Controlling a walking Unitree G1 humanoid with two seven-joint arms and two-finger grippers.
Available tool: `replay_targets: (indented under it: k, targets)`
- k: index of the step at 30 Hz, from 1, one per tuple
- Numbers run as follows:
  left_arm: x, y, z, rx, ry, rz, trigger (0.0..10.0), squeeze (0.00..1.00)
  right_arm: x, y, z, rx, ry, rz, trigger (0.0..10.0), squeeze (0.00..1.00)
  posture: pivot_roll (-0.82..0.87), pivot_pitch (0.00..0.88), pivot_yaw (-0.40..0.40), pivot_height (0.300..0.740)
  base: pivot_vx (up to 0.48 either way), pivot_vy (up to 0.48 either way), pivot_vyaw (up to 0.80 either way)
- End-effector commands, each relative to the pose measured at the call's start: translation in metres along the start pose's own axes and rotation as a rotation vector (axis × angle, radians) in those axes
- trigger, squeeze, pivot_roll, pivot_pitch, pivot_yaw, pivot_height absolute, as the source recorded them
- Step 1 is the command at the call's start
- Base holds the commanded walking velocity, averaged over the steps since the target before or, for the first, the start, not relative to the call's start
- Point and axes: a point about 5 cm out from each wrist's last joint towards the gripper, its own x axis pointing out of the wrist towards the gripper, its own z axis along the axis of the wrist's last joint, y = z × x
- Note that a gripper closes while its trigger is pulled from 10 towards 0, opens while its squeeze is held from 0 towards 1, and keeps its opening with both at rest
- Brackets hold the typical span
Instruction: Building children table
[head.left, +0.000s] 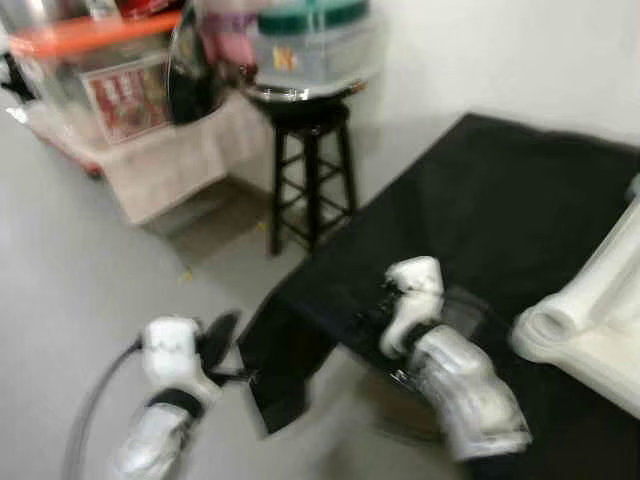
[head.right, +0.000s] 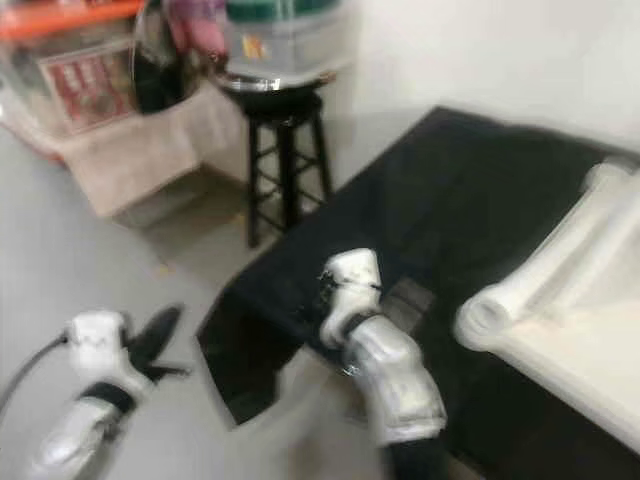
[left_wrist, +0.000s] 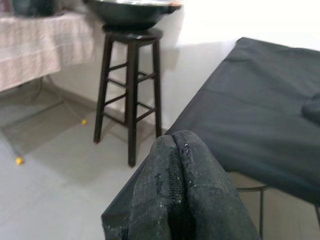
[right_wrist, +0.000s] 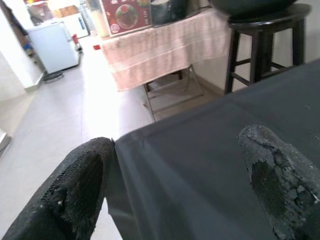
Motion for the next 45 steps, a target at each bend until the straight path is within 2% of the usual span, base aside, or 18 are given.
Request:
replay_targets:
  k: [1, 45]
  targets:
    - [0.0012, -0.0022, 0.0002, -0.007, -0.002, -0.006, 10.0, 0.00, -0.0030, -0.0066, 0.0000, 0.010, 0.003, -0.023, 10.0, 0.00, -0.07, 0.016, 0.084, 0.740, 0.000, 0.000, -0.80]
    - [0.0012, 0.0008, 0.0019, -0.024, -0.015, 0.009, 10.0, 0.00, -0.0024, -0.0060, 0.0003, 0.024, 0.001, -0.012, 10.0, 0.00, -0.07, 0.010, 0.083, 0.740, 0.000, 0.000, -0.80]
